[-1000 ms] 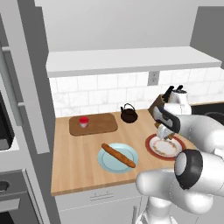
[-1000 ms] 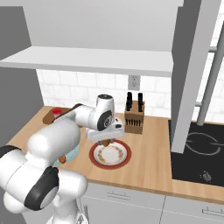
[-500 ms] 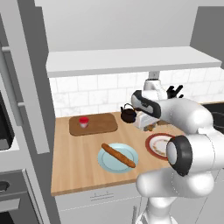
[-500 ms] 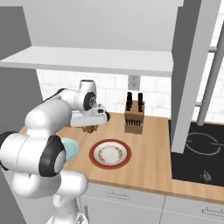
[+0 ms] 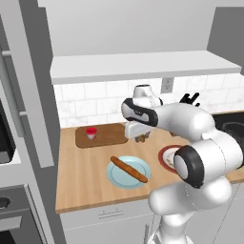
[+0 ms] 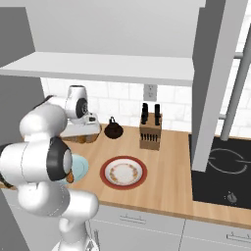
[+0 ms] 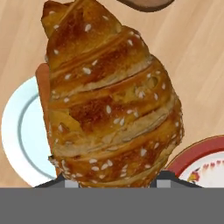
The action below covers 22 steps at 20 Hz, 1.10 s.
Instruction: From the different types of pastries on the counter, select a croissant and place it on the cutting board. Then retrieve a jar of jam from the cabinet and place it alongside the croissant on the cutting board.
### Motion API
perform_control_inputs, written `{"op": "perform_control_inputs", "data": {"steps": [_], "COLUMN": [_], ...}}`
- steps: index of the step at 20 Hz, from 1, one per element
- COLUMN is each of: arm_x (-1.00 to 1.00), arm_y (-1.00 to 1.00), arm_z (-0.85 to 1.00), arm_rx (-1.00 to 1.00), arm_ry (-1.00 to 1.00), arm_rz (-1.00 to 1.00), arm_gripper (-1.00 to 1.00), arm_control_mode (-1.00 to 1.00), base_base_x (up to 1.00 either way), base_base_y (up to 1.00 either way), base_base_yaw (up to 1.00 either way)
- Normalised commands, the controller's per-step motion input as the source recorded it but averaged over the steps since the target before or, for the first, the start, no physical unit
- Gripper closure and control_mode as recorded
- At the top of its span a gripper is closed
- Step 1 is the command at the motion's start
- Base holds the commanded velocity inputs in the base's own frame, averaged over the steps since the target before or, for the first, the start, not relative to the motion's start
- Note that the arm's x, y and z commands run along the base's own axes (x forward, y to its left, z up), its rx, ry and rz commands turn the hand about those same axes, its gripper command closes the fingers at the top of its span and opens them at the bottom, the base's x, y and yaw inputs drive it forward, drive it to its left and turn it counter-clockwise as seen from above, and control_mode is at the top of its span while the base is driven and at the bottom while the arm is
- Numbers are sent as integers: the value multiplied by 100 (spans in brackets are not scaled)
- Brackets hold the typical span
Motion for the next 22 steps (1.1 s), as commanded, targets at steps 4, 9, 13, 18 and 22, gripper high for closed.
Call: {"op": "perform_control_inputs", "data": {"steps": [4,9,13,18,22], "arm_x": [31,37,33,35,37], "arm_y": [58,47,39,4,0], "arm_z": [0,0,0,-3,-5], "arm_rx": [-1,-3,-2,0,0], "arm_ry": [0,-9,-10,-8,-9], "arm_rz": [-3,-17,-20,-15,-12], "arm_gripper": [100,100,100,100,100], "arm_control_mode": [-100,-100,-100,-100,-100], "base_base_x": [0,0,0,0,0], "base_base_y": [0,0,0,0,0], "base_base_yaw": [0,0,0,0,0]}}
